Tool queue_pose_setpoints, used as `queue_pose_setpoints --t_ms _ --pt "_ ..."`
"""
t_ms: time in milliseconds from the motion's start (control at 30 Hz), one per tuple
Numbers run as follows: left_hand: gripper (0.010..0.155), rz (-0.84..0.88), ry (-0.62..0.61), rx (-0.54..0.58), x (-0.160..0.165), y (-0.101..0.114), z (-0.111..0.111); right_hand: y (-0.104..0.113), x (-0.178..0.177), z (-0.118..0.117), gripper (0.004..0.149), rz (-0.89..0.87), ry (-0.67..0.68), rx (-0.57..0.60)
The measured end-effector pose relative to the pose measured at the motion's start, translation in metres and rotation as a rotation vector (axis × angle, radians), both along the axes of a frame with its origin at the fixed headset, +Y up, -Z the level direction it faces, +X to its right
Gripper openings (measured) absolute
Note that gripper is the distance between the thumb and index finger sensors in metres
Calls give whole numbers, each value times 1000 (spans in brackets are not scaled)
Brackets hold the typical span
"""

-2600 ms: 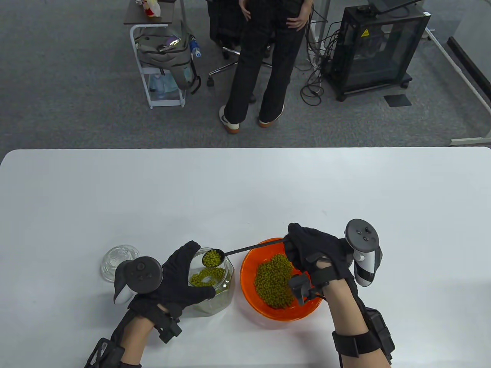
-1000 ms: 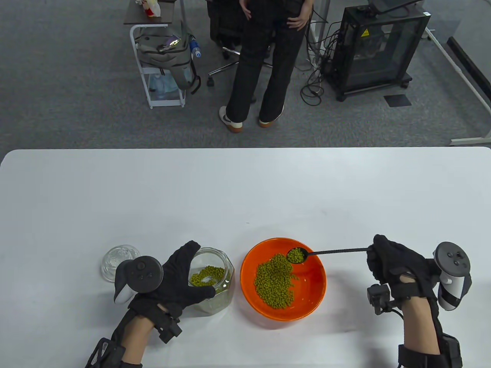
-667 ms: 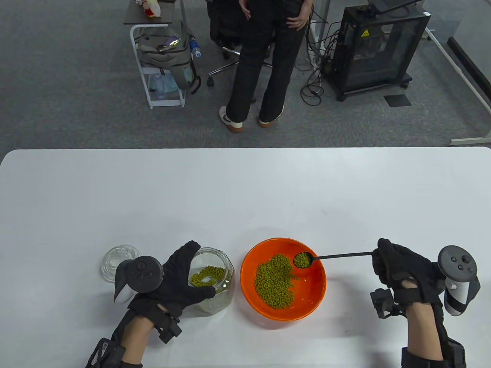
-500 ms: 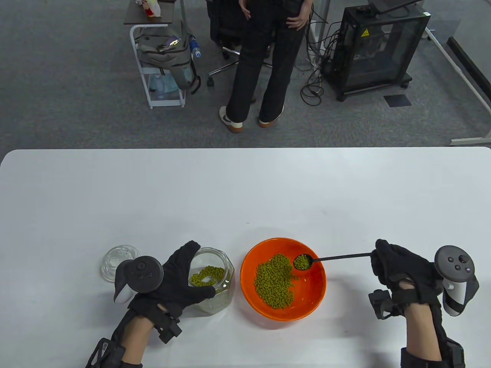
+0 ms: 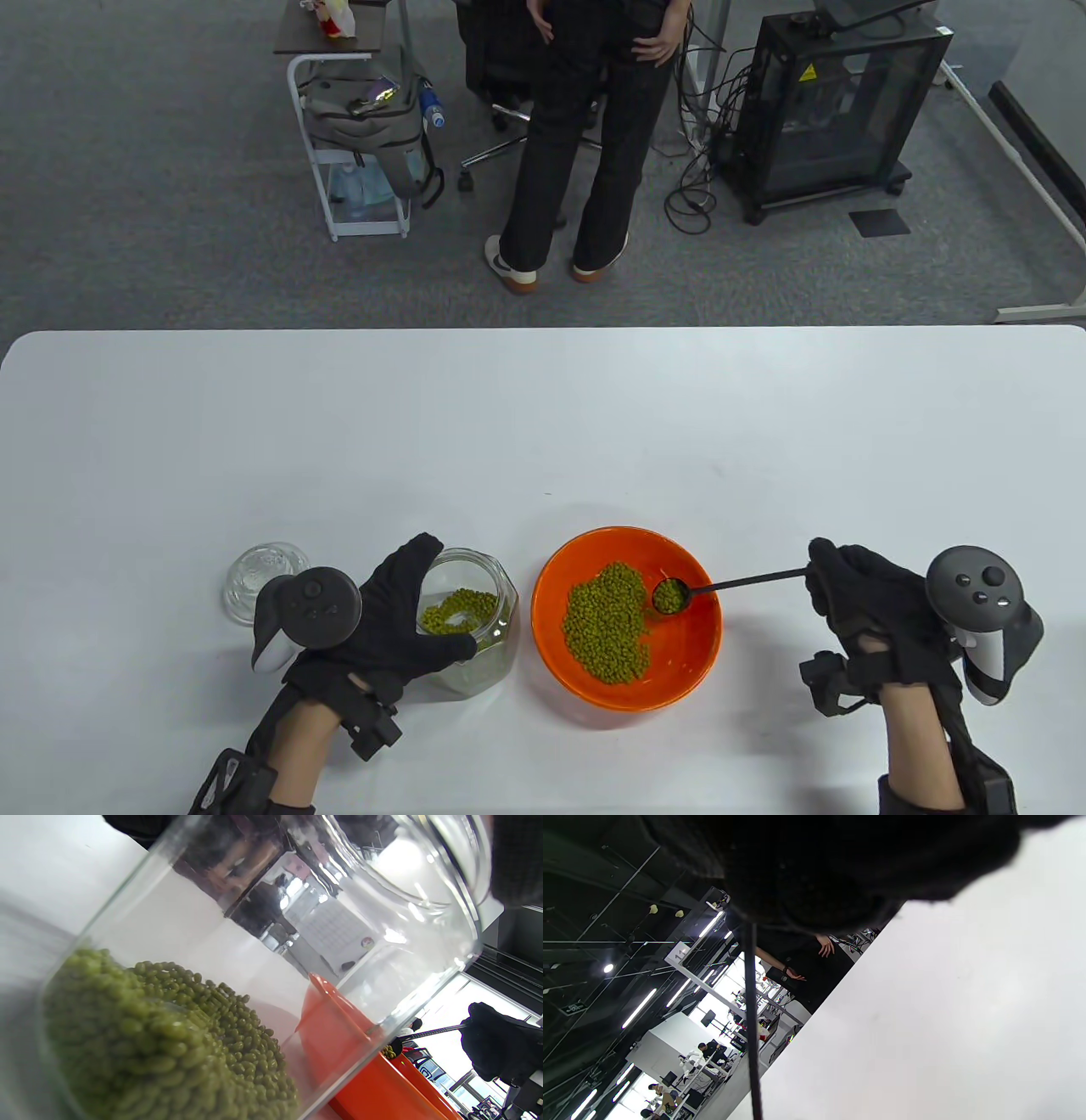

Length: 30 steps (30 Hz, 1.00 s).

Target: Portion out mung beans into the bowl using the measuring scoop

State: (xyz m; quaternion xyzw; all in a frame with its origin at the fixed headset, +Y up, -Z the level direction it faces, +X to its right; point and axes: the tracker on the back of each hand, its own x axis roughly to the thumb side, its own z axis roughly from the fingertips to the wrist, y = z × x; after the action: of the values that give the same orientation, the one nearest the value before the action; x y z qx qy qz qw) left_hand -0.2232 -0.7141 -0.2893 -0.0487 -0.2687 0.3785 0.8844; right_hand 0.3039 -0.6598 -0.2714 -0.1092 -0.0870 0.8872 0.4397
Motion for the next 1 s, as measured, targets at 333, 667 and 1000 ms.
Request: queue_pose_setpoints --t_ms 333,667,1000 --pt "122 0 -2 -1 0 0 0 10 -16 6 44 131 21 58" --pt "122 -4 -2 -2 0 0 0 23 -43 18 44 308 82 186" --pt "122 -7 -2 -1 0 0 0 32 -73 32 44 516 155 364"
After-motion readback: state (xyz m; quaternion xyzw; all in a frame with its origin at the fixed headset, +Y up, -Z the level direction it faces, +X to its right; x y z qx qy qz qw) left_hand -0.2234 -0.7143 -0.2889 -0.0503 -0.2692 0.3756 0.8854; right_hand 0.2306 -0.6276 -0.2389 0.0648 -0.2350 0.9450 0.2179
